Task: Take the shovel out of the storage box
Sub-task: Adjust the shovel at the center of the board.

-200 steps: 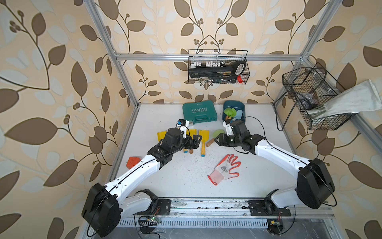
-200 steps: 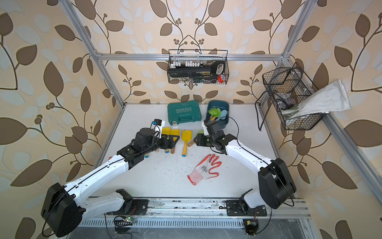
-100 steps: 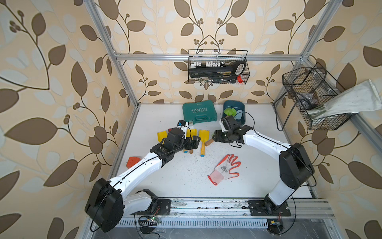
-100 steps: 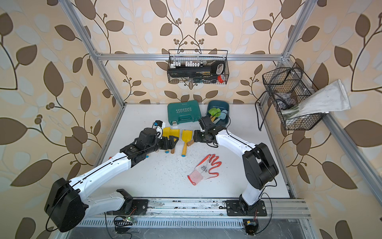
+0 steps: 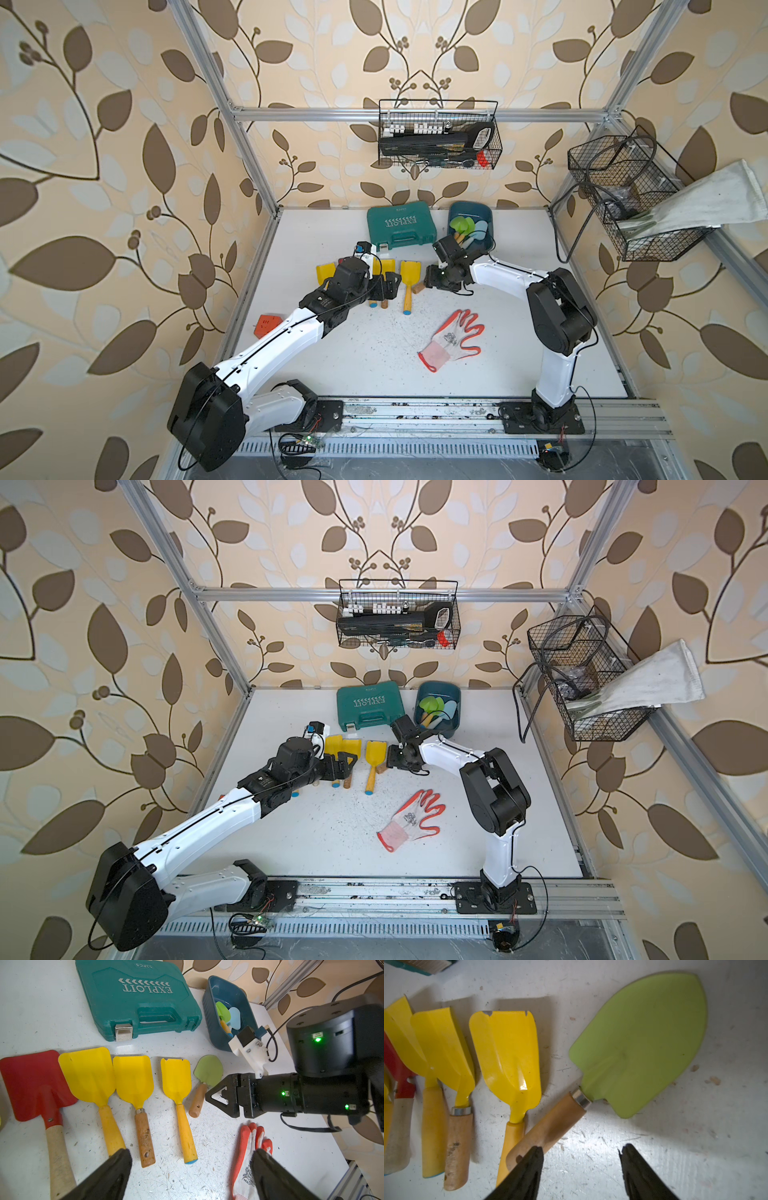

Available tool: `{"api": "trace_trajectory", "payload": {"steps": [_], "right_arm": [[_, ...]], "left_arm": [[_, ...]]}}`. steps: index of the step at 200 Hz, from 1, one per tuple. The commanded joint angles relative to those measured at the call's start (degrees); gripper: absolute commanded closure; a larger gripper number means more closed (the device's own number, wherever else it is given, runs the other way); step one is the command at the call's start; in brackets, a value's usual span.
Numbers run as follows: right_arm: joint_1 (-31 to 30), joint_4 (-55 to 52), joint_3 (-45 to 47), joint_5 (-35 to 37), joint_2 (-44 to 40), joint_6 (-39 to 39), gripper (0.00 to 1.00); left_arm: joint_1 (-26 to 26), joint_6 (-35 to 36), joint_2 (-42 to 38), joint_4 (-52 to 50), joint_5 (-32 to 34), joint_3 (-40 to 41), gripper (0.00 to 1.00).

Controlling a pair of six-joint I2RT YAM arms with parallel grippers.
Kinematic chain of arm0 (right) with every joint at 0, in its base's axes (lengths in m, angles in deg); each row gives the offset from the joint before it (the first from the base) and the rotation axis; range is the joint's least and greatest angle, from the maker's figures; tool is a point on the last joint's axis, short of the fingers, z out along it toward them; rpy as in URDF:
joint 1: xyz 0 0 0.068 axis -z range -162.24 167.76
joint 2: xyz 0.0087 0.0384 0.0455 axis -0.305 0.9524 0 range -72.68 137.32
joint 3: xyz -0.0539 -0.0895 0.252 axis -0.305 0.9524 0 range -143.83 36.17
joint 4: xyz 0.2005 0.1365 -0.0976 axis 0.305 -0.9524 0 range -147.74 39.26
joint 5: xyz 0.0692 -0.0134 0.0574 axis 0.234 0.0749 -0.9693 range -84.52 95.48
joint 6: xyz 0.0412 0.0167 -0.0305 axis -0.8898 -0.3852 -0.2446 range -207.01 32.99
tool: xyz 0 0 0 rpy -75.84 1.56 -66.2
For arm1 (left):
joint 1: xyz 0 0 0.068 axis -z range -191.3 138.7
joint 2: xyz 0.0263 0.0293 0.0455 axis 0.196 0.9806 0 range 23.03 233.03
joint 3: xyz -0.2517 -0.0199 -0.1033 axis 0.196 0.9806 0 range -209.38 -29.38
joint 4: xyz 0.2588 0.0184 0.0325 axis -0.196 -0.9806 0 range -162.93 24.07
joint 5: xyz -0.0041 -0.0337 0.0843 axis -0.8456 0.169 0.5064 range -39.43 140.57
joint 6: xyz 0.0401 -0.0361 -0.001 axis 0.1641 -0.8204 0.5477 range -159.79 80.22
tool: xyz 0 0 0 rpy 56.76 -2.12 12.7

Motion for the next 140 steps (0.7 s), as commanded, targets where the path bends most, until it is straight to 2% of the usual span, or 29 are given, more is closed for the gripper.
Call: {"api": "trace_trajectory", "payload": {"steps": [1, 64, 140], "right_arm": [[0.21, 0.19, -2.75, -0.33, 2.62, -1.78, 0.41], [0.89, -2.85, -8.04, 0.22, 6.54, -0.3, 0.41], [0.84, -4.84, -8.9, 0.64, 8.41, 1.6, 0.42]], "left_arm": [[-0.47, -0.31, -1.97, 0.49, 1.25, -1.24, 0.05], [-0.49, -0.58, -1.81, 0.77, 1.2, -1.06, 0.05], [-0.48, -0.67, -1.71, 0.86, 1.33, -0.84, 0.05]]}}
